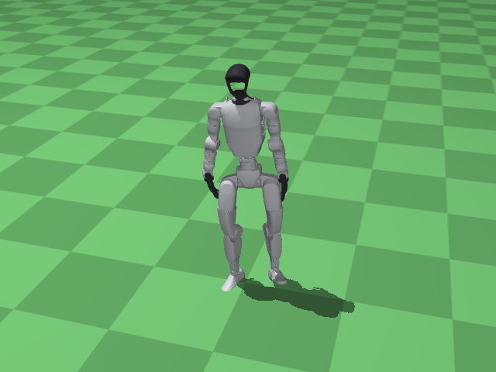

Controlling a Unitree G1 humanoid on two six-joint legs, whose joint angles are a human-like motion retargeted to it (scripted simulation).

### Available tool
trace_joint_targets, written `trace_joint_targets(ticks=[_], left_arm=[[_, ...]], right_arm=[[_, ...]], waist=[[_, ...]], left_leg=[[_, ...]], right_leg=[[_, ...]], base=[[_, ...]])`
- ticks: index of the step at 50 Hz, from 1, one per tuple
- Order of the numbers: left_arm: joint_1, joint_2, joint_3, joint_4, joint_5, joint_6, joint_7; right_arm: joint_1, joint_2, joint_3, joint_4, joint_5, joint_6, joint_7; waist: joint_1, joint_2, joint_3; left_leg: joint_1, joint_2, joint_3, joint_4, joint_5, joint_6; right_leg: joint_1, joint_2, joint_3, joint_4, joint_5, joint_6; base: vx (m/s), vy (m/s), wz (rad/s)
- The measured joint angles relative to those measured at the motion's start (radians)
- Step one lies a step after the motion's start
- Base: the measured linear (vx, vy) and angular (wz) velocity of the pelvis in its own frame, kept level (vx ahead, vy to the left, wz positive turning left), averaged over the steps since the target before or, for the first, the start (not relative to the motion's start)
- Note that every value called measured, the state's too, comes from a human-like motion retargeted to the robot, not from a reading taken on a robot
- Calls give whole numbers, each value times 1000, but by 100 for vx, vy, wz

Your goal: In place motions

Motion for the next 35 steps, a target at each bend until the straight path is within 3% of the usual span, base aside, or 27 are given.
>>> trace_joint_targets(ticks=[5,11,15,20,26,30,35], left_arm=[[4,-9,15,14,11,2,-7],[14,4,24,20,30,4,-3],[4,19,38,30,25,9,8],[-7,30,46,35,16,14,11],[-27,38,42,23,16,10,13],[-37,37,38,19,10,7,15],[-50,30,28,26,11,5,14]], right_arm=[[-83,-88,-232,-140,252,36,-45],[-236,-312,-366,-344,202,53,-178],[-362,-425,-413,-487,302,44,-286],[-522,-541,-387,-675,449,55,-463],[-706,-650,-291,-852,472,77,-693],[-783,-692,-231,-1011,466,34,-810],[-803,-760,-165,-1277,295,-77,-880]], waist=[[-6,2,-13],[-18,-10,-39],[-17,-26,-46],[-12,-35,-64],[-6,-43,-73],[-6,-46,-82],[-11,-42,-87]], left_leg=[[-7,-5,6,-3,-5,2],[-4,-16,9,-5,-12,5],[6,-21,10,-7,-14,6],[13,-21,15,-10,-17,4],[11,-18,14,-11,-16,3],[2,-16,1,-9,-13,4],[-6,-12,-12,-9,-8,4]], right_leg=[[-14,-7,5,4,3,6],[-16,-14,5,5,3,8],[-12,-20,6,11,0,8],[-16,-20,9,15,-2,8],[-19,-19,8,16,-3,7],[-18,-17,-1,14,-5,7],[-17,-13,-10,13,-9,6]], base=[[-1,7,-7],[0,2,-2],[0,0,0],[0,0,0],[0,0,0],[0,-1,4],[0,0,0]])
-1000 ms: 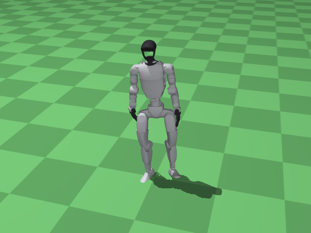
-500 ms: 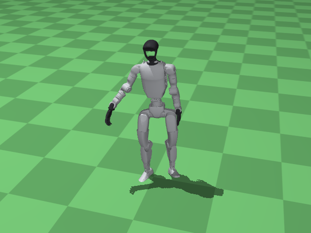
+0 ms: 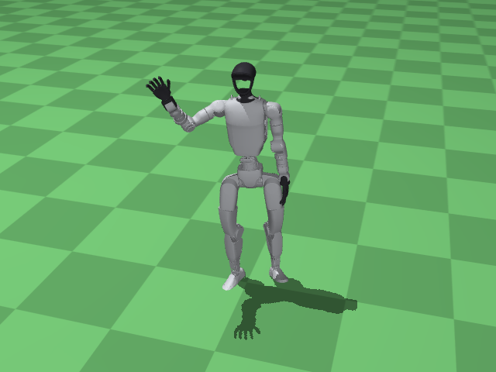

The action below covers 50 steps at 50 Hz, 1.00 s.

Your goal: In place motions

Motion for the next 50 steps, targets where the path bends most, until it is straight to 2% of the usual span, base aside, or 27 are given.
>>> trace_joint_targets(ticks=[7,12,17,25,28,33,37,41,43,48,50], left_arm=[[2,-13,-14,14,9,0,-2],[6,-25,-14,21,11,-1,-1],[10,-29,-19,22,10,-2,5],[13,-13,-35,39,7,7,37],[14,-16,-31,44,6,11,42],[15,-17,-34,43,7,11,39],[14,-17,-39,44,8,12,37],[11,-19,-44,40,8,12,34],[6,-20,-45,36,8,12,32],[-1,-22,-50,23,7,11,29],[-1,-21,-53,18,6,9,30]], right_arm=[[37,-138,8,-370,-390,-169,-99],[70,-164,-23,-528,-480,-196,-185],[108,-105,-67,-496,-390,-118,-164],[112,79,-107,-209,-171,118,-26],[106,146,-126,-135,-98,158,12],[92,215,-141,-117,37,176,69],[85,197,-113,-178,49,136,42],[71,130,-56,-271,-63,80,-7],[59,94,-21,-323,-134,19,-33],[27,-8,58,-443,-331,-210,-99],[18,-52,78,-485,-399,-247,-105]], waist=[[5,3,3],[14,5,10],[16,5,9],[17,-9,-8],[18,-6,-10],[19,-3,-14],[18,0,-18],[18,5,-15],[19,8,-11],[18,14,-7],[17,15,-8]], left_leg=[[0,3,-2,1,2,-2],[0,5,-7,3,3,-3],[-10,6,-24,7,7,-2],[-26,3,-44,12,12,-1],[-26,4,-43,12,13,-1],[-27,5,-39,11,15,-3],[-27,5,-32,9,15,-4],[-22,6,-21,6,15,-5],[-17,6,-16,4,15,-5],[-12,5,-10,1,16,-5],[-13,5,-11,1,15,-4]], right_leg=[[3,4,-2,-1,-3,-3],[9,7,-5,-4,-5,-5],[15,8,-17,-7,-8,-5],[18,6,-33,-11,-14,-4],[17,7,-33,-11,-14,-4],[13,7,-29,-12,-13,-4],[7,7,-23,-11,-12,-4],[4,8,-14,-10,-10,-5],[4,8,-10,-8,-9,-5],[4,9,-5,-8,-8,-6],[4,9,-6,-9,-8,-6]], base=[[0,0,0],[0,0,0],[0,0,8],[0,0,7],[0,0,0],[0,0,0],[0,0,0],[0,0,0],[0,0,0],[0,0,0],[0,0,0]])
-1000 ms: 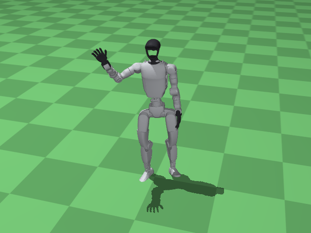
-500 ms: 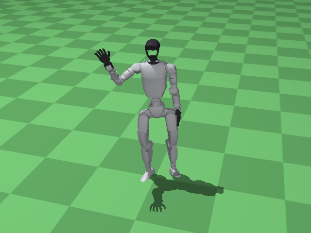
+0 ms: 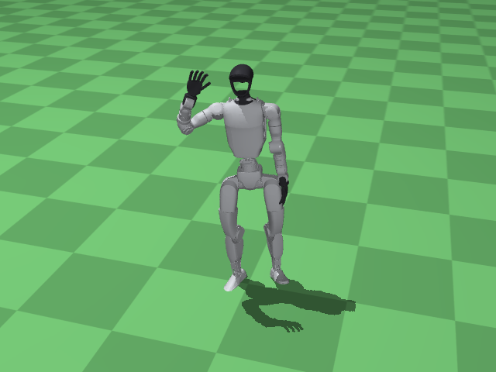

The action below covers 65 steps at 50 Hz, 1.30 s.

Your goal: In place motions

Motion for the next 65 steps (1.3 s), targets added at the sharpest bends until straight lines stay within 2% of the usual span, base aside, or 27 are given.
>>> trace_joint_targets(ticks=[5,9,14,19,24,27,30,33,38,45,48,51,55,65], left_arm=[[-7,-4,0,-12,-2,-2,0],[-8,-7,3,-17,-2,-4,1],[0,-7,9,-6,-2,-3,2],[10,-8,17,12,2,0,3],[19,-4,18,27,7,2,0],[24,-5,13,34,11,3,0],[26,-2,12,35,13,4,0],[25,2,8,33,13,3,0],[13,6,1,29,12,5,-1],[6,12,-11,12,6,2,3],[0,11,-15,8,4,1,3],[-5,7,-16,4,3,0,3],[-6,1,-19,2,3,-2,4],[2,1,-15,26,8,0,4]], right_arm=[[-5,-46,13,-30,-108,60,13],[17,0,-2,44,-64,114,31],[38,104,-35,182,72,156,65],[56,226,-96,289,214,241,84],[40,386,-145,348,457,307,116],[21,458,-153,361,621,304,159],[15,475,-146,355,711,258,176],[22,431,-117,323,642,235,145],[21,311,-56,205,375,221,114],[-19,121,53,9,88,90,86],[-40,57,81,-55,-2,82,98],[-43,38,77,-82,-74,116,86],[-25,90,49,-30,-54,153,81],[36,350,-116,299,317,342,124]], waist=[[1,5,2],[4,6,-2],[6,5,-11],[5,3,-17],[3,-1,-20],[5,0,-24],[5,-2,-25],[3,-3,-24],[5,-1,-18],[4,-1,-24],[2,-1,-22],[2,1,-17],[4,2,-17],[8,-10,-25]], left_leg=[[-1,-1,-5,0,0,1],[-3,-2,-9,1,1,3],[-4,-4,-10,1,0,3],[-4,-5,-11,1,-1,4],[0,-4,-7,0,-2,4],[1,-3,-4,1,-2,4],[2,-2,-3,0,-2,4],[2,0,-4,0,-2,4],[4,2,-1,-1,-3,4],[-4,3,-6,2,-2,5],[-6,4,-11,3,-1,6],[-6,5,-15,4,0,7],[-5,6,-17,5,-1,7],[-10,4,-25,9,1,8]], right_leg=[[3,1,-4,-1,-1,0],[4,0,-8,-2,-1,1],[4,-1,-9,-2,-2,2],[4,-2,-10,-2,-3,2],[4,-2,-8,0,-3,2],[3,-1,-6,0,-2,2],[2,0,-5,0,-1,2],[2,1,-5,1,-1,2],[1,3,-1,2,0,1],[-3,4,-3,1,1,0],[-2,4,-6,1,1,0],[1,5,-9,1,1,0],[3,6,-10,1,1,-1],[6,5,-17,0,0,-2]], base=[[0,0,0],[0,0,0],[0,0,0],[0,0,0],[0,0,0],[0,0,0],[0,0,0],[0,0,0],[0,0,0],[0,0,0],[0,0,0],[0,0,0],[0,0,0],[0,0,0]])
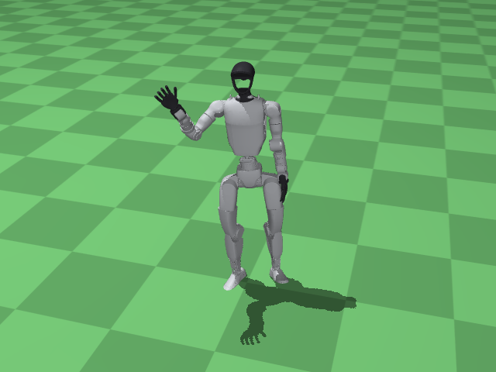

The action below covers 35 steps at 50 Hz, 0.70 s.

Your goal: In place motions

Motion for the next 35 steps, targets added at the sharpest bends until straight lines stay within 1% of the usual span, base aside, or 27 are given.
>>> trace_joint_targets(ticks=[5,7,10,18,23,25,27,31,33,35], left_arm=[[16,-4,3,7,3,-1,1],[21,-4,1,11,5,0,0],[25,-4,-4,19,7,1,-2],[19,4,-13,15,10,5,-4],[9,9,-17,-5,4,4,-3],[4,9,-18,-12,1,3,-3],[-6,7,-17,-17,-1,4,-3],[-12,-1,-14,-27,-4,1,-1],[-14,-7,-13,-32,-6,-1,0],[-14,-12,-14,-34,-7,-3,0]], right_arm=[[0,84,-62,127,176,54,52],[1,94,-63,132,217,47,62],[5,85,-37,94,221,4,49],[-16,-35,69,-93,-11,-94,-3],[-40,-143,143,-205,-123,-199,-8],[-48,-196,167,-247,-198,-245,-10],[-53,-246,177,-286,-302,-269,-11],[-37,-290,153,-322,-438,-243,-15],[-15,-271,125,-304,-437,-226,-16],[8,-232,94,-263,-385,-218,-12]], waist=[[5,-1,-9],[5,1,-10],[0,7,-7],[1,15,3],[-2,18,3],[-3,20,4],[-2,21,9],[0,25,12],[2,26,12],[4,27,11]], left_leg=[[-2,-1,6,1,0,-1],[-1,0,10,0,-1,-1],[1,3,17,0,-1,-2],[7,4,30,-3,-2,-2],[2,2,22,-2,0,0],[1,1,18,-2,0,1],[3,0,16,-2,0,2],[2,-3,8,-1,0,4],[1,-4,4,-1,1,4],[-2,-5,0,0,1,5]], right_leg=[[-5,-1,4,-1,1,-1],[-8,-1,8,1,1,-1],[-12,2,15,2,2,-1],[-17,3,29,5,6,-3],[-16,2,23,4,6,-2],[-15,1,21,4,5,-2],[-12,0,18,4,4,-2],[-7,-1,12,3,4,-2],[-5,-2,9,2,3,-2],[-4,-2,6,1,3,-2]], base=[[0,0,0],[0,0,0],[0,0,0],[0,0,0],[0,0,0],[0,0,0],[0,0,0],[0,0,0],[0,0,0],[0,0,0]])
